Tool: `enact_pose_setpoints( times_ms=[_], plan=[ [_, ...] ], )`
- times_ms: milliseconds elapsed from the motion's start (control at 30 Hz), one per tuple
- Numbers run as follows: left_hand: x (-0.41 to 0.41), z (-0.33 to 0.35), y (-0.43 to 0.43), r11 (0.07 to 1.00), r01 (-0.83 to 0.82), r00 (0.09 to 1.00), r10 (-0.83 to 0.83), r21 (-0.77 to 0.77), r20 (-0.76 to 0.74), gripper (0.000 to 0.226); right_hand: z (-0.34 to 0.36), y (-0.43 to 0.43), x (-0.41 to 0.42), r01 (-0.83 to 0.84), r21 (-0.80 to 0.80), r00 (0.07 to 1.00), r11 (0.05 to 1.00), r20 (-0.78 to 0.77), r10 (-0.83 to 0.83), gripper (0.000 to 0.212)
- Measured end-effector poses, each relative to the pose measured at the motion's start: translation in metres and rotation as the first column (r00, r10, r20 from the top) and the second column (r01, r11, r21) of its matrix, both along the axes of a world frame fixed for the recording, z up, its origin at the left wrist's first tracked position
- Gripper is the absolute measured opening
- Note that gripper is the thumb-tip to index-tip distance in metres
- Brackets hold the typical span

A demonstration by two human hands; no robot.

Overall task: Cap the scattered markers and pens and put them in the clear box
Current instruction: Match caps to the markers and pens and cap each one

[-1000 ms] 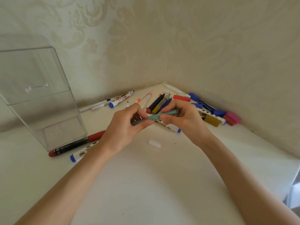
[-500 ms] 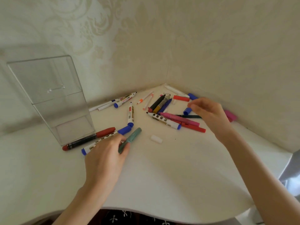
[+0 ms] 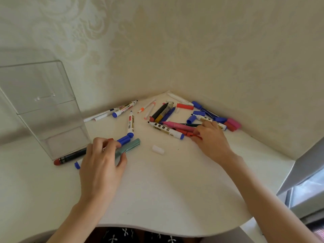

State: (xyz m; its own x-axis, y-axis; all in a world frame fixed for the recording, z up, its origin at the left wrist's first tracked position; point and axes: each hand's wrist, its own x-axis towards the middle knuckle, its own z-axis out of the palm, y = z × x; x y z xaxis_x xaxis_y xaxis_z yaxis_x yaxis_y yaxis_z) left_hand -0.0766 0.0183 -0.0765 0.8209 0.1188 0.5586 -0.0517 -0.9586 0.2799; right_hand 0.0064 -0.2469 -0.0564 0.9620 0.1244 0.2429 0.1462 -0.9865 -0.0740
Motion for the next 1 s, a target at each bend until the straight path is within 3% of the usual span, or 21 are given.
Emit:
enact_pose_setpoints(
  times_ms=[100,200,267,333,400,500,633,700,800,867,1000],
  plan=[
    [0.001,0.002,-0.002,0.983,0.143,0.989,-0.138,-0.116,0.051,0.019,0.001,-0.001,-0.004,0.038,0.06,0.999,0.997,0.02,-0.039,0.026],
    [0.008,0.015,-0.015,0.845,0.389,0.919,-0.385,-0.367,0.086,0.006,0.014,0.01,-0.017,0.0,0.391,0.997,0.92,0.065,-0.028,0.014],
    [0.017,0.026,-0.031,0.679,0.449,0.864,-0.496,-0.581,0.088,0.008,0.023,0.026,-0.029,-0.042,0.672,0.998,0.74,0.001,0.056,0.005],
    [0.029,0.037,-0.049,0.522,0.406,0.818,-0.574,-0.75,0.043,0.01,0.029,0.045,-0.039,-0.041,0.854,0.986,0.518,-0.048,0.157,0.003],
    [0.04,0.043,-0.062,0.375,0.326,0.785,-0.619,-0.868,0.027,0.012,0.028,0.059,-0.043,-0.05,0.891,0.98,0.451,-0.042,0.193,0.006],
    [0.057,0.044,-0.066,0.244,0.255,0.783,-0.62,-0.936,0.052,0.016,0.026,0.066,-0.039,-0.068,0.881,0.976,0.468,-0.038,0.214,0.012],
    [0.07,0.035,-0.059,0.098,0.203,0.733,-0.675,-0.974,0.085,0.028,0.023,0.056,-0.035,-0.102,0.807,0.946,0.582,-0.102,0.307,0.014],
    [0.073,0.032,-0.058,0.061,0.189,0.717,-0.691,-0.98,0.095,0.028,0.023,0.043,-0.032,-0.086,0.776,0.954,0.625,-0.118,0.277,0.012],
    [0.073,0.029,-0.057,0.065,0.177,0.72,-0.689,-0.982,0.084,0.027,0.019,0.005,-0.017,0.017,0.726,1.0,0.687,-0.002,-0.023,0.01],
    [0.073,0.028,-0.057,0.076,0.188,0.722,-0.686,-0.979,0.086,0.028,0.013,-0.03,-0.001,0.174,0.599,0.941,0.782,0.132,-0.311,0.015],
    [0.074,0.026,-0.055,0.059,0.171,0.714,-0.695,-0.984,0.082,0.031,-0.008,-0.071,0.021,0.395,0.4,0.89,0.827,0.057,-0.453,0.028]
  ],
)
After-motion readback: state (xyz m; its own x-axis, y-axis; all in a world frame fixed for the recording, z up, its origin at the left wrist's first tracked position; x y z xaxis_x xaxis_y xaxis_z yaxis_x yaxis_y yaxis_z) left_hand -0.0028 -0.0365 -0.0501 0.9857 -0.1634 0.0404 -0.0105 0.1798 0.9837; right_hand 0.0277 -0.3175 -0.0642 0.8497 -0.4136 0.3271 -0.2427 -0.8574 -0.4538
